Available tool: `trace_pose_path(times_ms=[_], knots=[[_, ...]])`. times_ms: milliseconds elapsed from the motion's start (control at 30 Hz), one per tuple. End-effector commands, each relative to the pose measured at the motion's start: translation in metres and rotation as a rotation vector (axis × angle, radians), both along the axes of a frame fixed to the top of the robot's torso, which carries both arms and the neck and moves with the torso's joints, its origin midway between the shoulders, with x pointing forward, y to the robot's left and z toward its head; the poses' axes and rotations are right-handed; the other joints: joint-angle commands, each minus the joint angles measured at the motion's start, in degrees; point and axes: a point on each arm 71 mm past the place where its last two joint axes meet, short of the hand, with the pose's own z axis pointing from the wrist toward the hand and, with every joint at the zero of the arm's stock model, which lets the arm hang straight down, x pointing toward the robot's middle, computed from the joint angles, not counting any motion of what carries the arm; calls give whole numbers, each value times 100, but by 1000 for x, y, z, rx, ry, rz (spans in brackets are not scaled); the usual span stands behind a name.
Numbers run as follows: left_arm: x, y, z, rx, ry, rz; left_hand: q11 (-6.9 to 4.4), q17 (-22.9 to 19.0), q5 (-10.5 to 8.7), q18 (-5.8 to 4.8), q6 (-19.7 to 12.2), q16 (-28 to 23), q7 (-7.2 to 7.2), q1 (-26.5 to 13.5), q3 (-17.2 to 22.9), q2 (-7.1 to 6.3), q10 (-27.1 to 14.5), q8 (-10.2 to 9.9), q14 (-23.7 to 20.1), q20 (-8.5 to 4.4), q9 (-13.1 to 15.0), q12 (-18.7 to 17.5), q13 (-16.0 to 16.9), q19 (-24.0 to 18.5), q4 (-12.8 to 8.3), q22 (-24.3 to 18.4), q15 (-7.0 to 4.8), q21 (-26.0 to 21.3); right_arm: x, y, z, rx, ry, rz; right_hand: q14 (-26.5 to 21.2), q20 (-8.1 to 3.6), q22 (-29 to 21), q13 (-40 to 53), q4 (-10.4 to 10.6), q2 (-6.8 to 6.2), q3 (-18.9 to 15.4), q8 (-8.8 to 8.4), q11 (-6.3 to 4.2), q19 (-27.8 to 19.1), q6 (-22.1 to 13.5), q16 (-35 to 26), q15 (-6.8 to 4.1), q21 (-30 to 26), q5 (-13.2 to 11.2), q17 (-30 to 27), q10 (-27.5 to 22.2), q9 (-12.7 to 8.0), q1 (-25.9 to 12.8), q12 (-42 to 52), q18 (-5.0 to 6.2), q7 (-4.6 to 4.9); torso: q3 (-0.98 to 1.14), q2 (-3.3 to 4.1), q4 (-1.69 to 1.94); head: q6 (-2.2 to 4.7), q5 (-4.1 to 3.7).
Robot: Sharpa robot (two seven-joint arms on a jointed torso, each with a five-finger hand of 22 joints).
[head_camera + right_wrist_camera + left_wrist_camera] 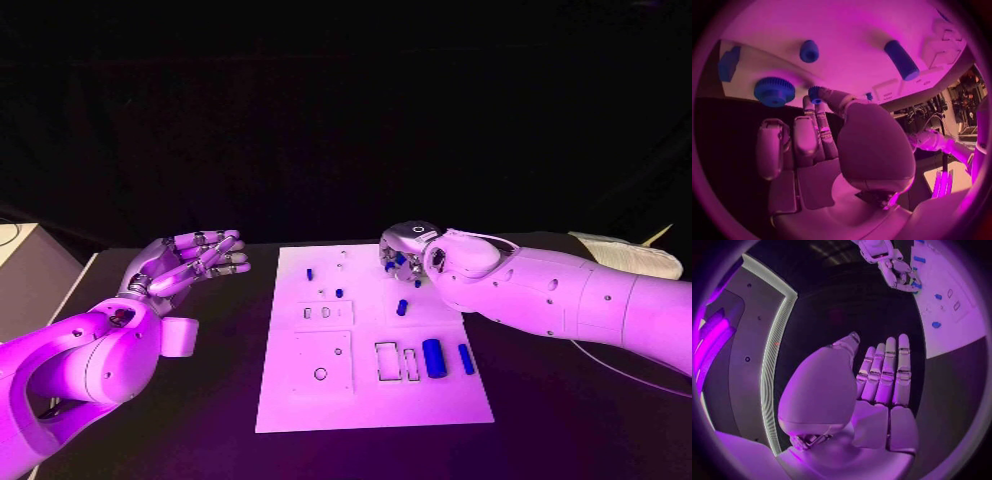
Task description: Assemble the parts on the task board
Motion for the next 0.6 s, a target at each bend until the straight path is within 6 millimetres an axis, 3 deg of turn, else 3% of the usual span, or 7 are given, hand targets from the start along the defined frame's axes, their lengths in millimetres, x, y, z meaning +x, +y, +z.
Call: trace_pose_path(times_ms=[33,600], knots=[[0,-2,1,-6,-10,-17,34,5,-38,25,-32,25,100,-5,39,-59,12,-28,-52,26,-6,-20,-6,-8,8,-8,4,19,-2,6,5,28,-53,25,13,-42,7,193,-47,157,7,30,-260,17,44,38,-34,20,-13,-1,302,10,117,26,-100,-11,-5,-2,0,9,4],[0,-3,1,-7,-10,-20,31,17,-38,27,-28,27,96,-1,47,-58,20,-28,-58,27,-6,-29,-4,-8,4,-11,3,19,7,56,16,95,-126,76,8,-47,12,225,-105,110,20,40,-251,12,25,36,-30,20,104,-13,304,54,88,-6,-101,2,-19,12,24,28,-25]])
